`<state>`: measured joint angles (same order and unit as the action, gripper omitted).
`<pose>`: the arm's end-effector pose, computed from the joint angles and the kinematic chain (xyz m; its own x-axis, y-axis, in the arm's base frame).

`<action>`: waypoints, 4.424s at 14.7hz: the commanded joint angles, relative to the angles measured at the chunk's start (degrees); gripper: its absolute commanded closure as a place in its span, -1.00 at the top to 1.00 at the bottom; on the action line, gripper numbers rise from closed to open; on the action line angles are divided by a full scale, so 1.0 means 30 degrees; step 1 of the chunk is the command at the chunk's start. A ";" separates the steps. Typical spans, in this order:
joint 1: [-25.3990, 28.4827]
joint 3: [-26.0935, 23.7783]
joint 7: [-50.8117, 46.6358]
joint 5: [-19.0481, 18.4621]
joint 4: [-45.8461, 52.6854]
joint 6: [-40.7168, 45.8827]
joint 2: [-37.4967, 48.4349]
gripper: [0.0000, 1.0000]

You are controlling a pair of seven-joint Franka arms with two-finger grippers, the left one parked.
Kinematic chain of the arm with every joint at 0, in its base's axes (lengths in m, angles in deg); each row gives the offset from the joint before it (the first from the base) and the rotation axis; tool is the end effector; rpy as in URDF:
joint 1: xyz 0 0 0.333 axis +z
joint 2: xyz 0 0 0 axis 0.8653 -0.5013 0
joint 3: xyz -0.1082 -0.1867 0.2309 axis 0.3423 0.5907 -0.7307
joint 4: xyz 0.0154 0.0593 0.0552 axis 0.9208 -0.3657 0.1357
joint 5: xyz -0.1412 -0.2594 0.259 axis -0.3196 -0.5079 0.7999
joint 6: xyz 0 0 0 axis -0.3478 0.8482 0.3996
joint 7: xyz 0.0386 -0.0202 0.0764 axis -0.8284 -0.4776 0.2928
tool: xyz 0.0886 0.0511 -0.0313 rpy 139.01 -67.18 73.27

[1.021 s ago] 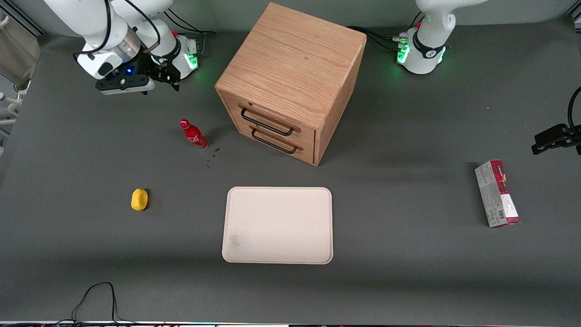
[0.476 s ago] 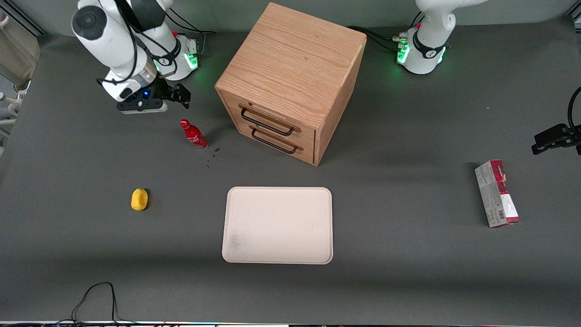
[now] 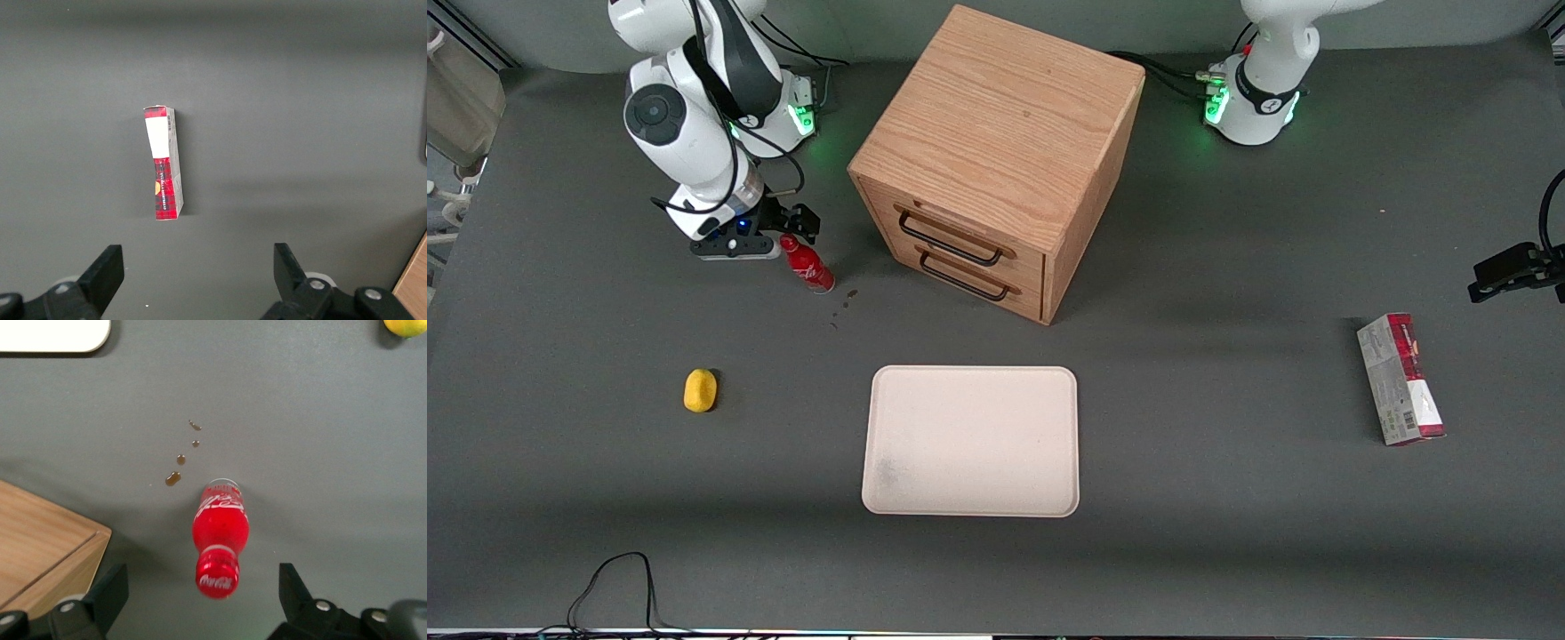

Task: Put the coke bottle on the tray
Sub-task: 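Lower the open right gripper around the bottle and close it, then lift the bottle and carry it over the white tray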

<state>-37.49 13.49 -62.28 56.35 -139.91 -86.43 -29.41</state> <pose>0.3974 0.1489 0.3476 0.9960 -0.0466 -0.0758 -0.0467 -0.9989 0.0008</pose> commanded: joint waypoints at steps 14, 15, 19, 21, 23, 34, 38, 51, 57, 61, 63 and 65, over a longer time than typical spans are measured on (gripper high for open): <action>-0.0151 0.0056 -0.0995 -0.0480 -0.0005 -0.0502 -0.1298 0.29; -0.0151 0.0056 -0.0995 -0.0480 -0.0005 -0.0502 -0.1298 -0.06; -0.0151 0.0230 -0.0995 -0.0480 0.0054 -0.0502 -0.1298 -0.87; -0.0151 0.0319 -0.0850 -0.0480 0.0170 -0.0386 -0.1269 -0.97; -0.0151 0.0349 -0.0790 -0.0480 0.0549 0.0140 -0.1211 -1.00; -0.0209 0.0640 0.0260 -0.0773 0.9301 0.9976 -0.1210 -1.00; -0.0180 0.1286 0.0790 -0.0743 1.3023 1.3465 -0.1298 -1.00; -0.0210 0.1316 0.1085 0.1540 2.6873 1.5816 -1.1362 -1.00; -0.0239 0.0526 0.1027 0.1571 3.4472 1.5000 -1.8197 -1.00; -0.0034 0.0320 0.0968 0.1484 3.4654 1.3329 -1.8963 -1.00; 0.0170 0.0290 0.0968 0.1396 3.4654 1.3034 -1.9196 -1.00; 0.0346 0.0319 0.0968 0.1395 3.4654 1.2888 -1.9636 -1.00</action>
<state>-37.11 14.16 -60.31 59.60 -39.15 -47.68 -85.89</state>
